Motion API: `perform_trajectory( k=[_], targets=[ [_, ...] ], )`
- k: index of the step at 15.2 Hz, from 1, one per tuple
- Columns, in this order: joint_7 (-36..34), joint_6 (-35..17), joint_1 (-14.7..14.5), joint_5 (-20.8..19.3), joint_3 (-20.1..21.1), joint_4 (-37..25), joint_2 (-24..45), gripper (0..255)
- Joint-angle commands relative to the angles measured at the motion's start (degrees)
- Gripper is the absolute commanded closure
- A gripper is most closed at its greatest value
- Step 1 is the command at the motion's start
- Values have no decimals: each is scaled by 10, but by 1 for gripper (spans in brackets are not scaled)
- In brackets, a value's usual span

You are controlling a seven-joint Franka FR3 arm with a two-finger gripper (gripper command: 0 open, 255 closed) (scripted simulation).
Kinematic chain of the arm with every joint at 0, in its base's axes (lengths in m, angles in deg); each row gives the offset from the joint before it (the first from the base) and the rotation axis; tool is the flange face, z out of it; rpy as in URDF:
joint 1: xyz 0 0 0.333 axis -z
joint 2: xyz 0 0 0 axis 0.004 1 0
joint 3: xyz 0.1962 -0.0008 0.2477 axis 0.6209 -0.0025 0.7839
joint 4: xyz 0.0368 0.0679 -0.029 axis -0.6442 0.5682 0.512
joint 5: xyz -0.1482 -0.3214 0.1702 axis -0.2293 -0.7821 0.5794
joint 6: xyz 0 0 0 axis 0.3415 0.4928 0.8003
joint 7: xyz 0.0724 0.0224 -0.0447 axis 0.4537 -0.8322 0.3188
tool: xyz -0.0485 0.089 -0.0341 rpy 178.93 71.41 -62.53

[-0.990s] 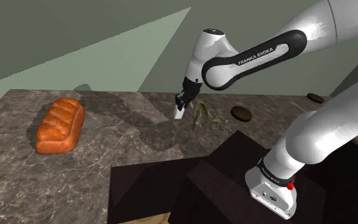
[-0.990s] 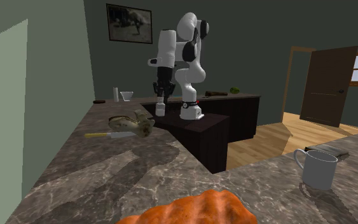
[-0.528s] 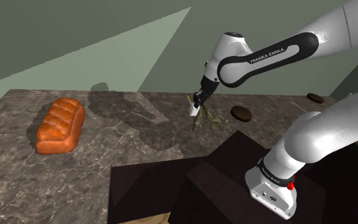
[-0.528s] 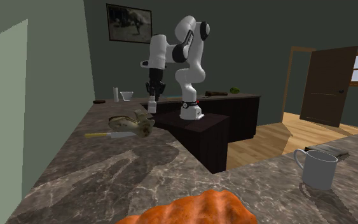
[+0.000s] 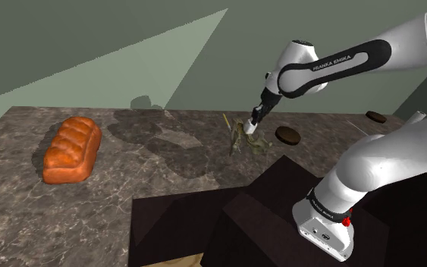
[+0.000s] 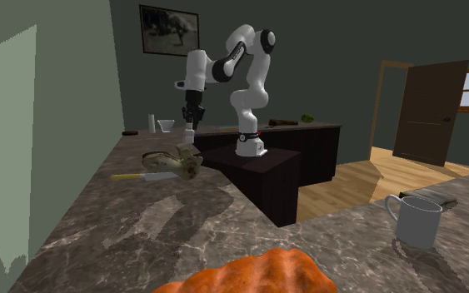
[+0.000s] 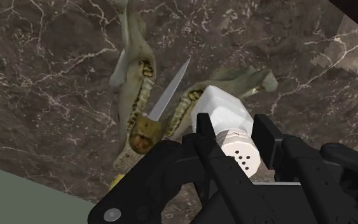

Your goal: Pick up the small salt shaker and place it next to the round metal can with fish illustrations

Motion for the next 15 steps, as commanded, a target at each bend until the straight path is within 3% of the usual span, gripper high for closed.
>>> perform_trajectory(
  k=[1,9,15],
  targets=[
    [34,-2,16,-10,-26,5,-4,255],
    [168,5,81,-49,-131,-10,5,255],
    [272,9,112,-60,-212,-54,44,255]
  ],
)
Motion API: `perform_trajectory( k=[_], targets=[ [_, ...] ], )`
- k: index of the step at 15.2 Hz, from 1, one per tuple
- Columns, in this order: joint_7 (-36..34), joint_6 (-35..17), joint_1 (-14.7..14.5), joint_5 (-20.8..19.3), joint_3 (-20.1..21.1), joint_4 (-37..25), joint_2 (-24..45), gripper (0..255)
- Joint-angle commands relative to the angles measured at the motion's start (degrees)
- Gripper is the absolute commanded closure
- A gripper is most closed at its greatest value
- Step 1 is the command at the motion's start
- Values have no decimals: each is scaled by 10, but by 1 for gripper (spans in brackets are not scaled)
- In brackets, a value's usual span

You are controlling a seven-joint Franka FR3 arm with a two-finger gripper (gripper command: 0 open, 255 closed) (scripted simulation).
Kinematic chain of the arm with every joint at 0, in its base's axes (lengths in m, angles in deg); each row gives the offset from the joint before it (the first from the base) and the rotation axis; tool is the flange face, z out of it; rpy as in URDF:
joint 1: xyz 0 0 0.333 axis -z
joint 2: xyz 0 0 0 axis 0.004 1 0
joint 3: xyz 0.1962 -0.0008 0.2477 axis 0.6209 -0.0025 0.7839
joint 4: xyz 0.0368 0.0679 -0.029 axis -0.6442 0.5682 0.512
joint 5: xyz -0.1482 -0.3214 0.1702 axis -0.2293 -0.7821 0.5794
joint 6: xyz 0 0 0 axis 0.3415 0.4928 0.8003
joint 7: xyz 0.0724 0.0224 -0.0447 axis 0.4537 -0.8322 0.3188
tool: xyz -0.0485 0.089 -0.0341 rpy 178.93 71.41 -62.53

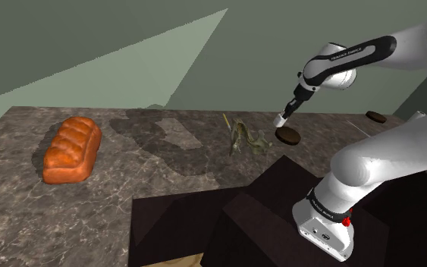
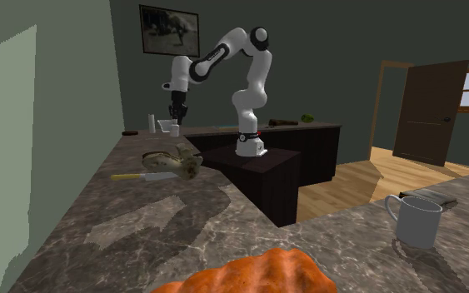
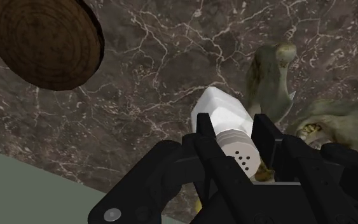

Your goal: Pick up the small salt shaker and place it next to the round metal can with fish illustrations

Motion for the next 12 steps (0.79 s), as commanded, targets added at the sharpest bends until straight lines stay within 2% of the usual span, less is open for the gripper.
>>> perform_trajectory(
  k=[1,6,10,12],
  targets=[
    [41,-9,8,0,-31,-15,24,255],
    [133,-3,15,19,-98,-73,78,255],
    [220,7,13,59,-154,-135,137,255],
    [229,-10,10,69,-158,-128,149,255]
  ],
)
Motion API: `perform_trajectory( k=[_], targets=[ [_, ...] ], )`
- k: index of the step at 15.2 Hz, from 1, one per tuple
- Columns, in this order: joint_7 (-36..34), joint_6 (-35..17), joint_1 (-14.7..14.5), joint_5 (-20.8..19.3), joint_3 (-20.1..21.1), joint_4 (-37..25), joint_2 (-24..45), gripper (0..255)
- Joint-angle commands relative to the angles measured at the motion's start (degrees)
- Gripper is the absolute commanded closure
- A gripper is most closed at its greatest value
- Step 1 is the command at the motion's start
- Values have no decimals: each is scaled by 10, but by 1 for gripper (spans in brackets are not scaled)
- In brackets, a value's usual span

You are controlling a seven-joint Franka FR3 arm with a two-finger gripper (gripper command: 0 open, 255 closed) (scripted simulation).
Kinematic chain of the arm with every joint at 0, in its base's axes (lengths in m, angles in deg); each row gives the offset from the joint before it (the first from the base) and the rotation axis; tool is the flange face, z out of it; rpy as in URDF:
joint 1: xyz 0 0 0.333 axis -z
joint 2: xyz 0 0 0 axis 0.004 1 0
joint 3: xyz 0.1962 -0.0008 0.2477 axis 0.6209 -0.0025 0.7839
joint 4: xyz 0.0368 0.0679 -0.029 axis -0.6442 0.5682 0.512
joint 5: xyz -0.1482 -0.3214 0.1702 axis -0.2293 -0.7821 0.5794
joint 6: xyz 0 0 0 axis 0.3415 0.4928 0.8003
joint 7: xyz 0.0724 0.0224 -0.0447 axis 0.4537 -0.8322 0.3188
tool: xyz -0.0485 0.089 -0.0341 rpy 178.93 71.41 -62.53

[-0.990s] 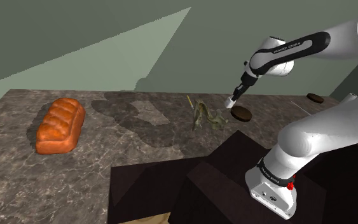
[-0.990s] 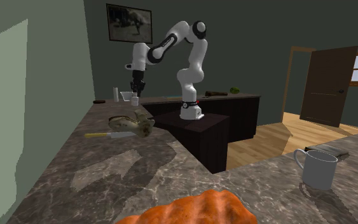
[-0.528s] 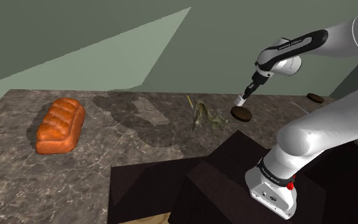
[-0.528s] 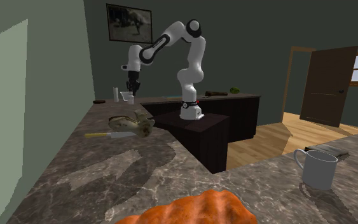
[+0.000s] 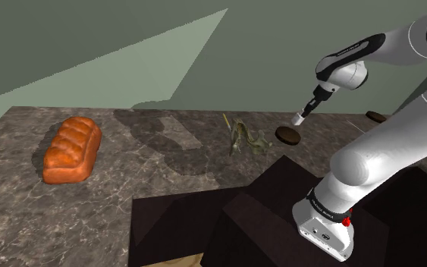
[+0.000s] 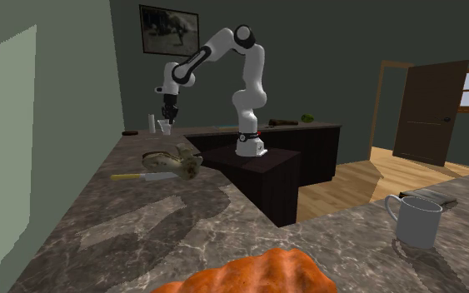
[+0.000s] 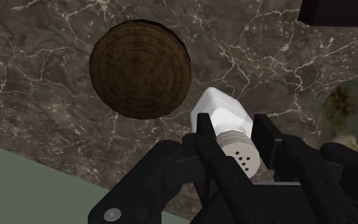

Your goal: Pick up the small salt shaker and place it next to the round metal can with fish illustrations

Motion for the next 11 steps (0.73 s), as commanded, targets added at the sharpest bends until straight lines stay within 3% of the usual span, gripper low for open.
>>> perform_trajectory(
  k=[1,11],
  targets=[
    [16,-14,-4,14,-8,0,17,255],
    [87,-94,-24,104,-22,21,95,255]
  ],
)
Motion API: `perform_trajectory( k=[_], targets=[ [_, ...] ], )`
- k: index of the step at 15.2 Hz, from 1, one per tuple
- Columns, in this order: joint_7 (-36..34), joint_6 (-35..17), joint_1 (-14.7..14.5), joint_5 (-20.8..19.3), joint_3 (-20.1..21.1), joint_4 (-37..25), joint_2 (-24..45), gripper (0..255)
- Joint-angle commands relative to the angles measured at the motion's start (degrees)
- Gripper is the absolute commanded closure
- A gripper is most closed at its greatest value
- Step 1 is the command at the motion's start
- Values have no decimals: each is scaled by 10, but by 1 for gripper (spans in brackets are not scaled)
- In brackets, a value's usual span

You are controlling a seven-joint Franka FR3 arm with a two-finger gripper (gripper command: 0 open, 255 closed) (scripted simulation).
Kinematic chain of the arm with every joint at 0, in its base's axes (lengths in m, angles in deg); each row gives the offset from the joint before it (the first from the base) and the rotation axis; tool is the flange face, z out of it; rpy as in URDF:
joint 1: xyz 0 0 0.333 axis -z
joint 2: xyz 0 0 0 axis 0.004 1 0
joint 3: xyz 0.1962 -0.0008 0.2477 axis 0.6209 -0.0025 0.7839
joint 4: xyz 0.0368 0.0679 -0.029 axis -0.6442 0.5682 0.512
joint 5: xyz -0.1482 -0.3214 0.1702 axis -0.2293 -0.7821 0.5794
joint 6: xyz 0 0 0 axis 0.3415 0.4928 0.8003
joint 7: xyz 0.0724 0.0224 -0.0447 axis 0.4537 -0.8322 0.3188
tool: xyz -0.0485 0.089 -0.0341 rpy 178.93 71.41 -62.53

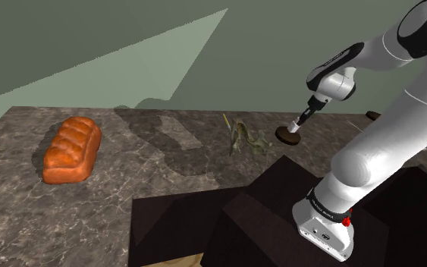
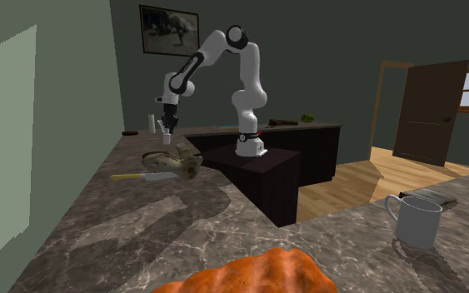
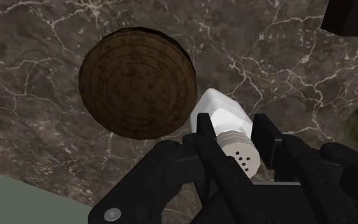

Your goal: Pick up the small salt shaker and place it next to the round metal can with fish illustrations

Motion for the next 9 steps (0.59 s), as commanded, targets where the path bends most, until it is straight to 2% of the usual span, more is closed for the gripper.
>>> perform_trajectory(
  k=[1,9],
  targets=[
    [17,-16,-3,22,0,6,15,255],
    [110,-66,2,144,21,6,91,255]
  ],
)
